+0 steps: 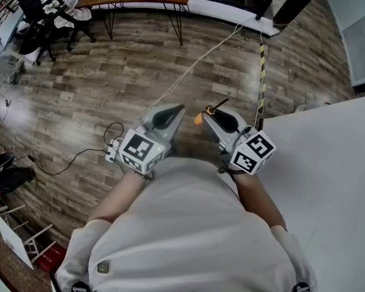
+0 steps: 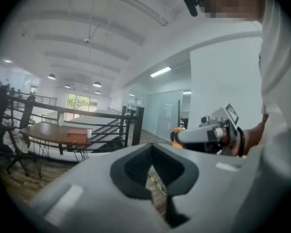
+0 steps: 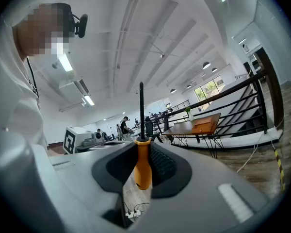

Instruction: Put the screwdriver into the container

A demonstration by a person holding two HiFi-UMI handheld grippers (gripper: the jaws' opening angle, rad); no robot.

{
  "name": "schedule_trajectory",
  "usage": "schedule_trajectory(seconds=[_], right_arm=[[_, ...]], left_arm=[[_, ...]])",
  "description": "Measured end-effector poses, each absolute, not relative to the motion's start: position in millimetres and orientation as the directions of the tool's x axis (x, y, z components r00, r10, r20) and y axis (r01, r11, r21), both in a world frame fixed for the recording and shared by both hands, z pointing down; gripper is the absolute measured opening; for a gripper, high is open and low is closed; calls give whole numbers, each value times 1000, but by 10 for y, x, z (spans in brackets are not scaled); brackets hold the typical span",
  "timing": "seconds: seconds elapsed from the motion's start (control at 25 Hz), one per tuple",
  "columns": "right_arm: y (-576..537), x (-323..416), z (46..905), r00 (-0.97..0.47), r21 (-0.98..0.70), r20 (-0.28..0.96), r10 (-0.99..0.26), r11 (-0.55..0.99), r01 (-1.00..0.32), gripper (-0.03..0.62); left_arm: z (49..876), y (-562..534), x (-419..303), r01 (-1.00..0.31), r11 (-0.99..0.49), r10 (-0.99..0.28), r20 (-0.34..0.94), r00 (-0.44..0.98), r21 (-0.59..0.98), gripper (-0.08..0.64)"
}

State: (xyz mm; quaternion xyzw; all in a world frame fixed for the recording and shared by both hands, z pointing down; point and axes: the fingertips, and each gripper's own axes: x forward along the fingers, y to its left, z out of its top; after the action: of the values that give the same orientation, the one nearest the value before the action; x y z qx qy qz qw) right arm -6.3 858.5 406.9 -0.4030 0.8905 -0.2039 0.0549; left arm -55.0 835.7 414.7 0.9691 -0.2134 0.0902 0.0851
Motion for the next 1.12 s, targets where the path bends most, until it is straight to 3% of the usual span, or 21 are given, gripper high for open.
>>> schedule_trajectory(seconds=[0.48, 1.12], right_arm=[[8095, -298, 4158, -678, -429, 81, -730, 589, -685, 81], [6210, -1105, 3918, -593, -421, 71, -802, 515, -746, 81]], left_arm=[[4268, 7808, -696, -411, -898, -373, 221, 901, 161, 3], [4071, 5925, -1481, -319, -933, -284, 203, 937, 168, 3]])
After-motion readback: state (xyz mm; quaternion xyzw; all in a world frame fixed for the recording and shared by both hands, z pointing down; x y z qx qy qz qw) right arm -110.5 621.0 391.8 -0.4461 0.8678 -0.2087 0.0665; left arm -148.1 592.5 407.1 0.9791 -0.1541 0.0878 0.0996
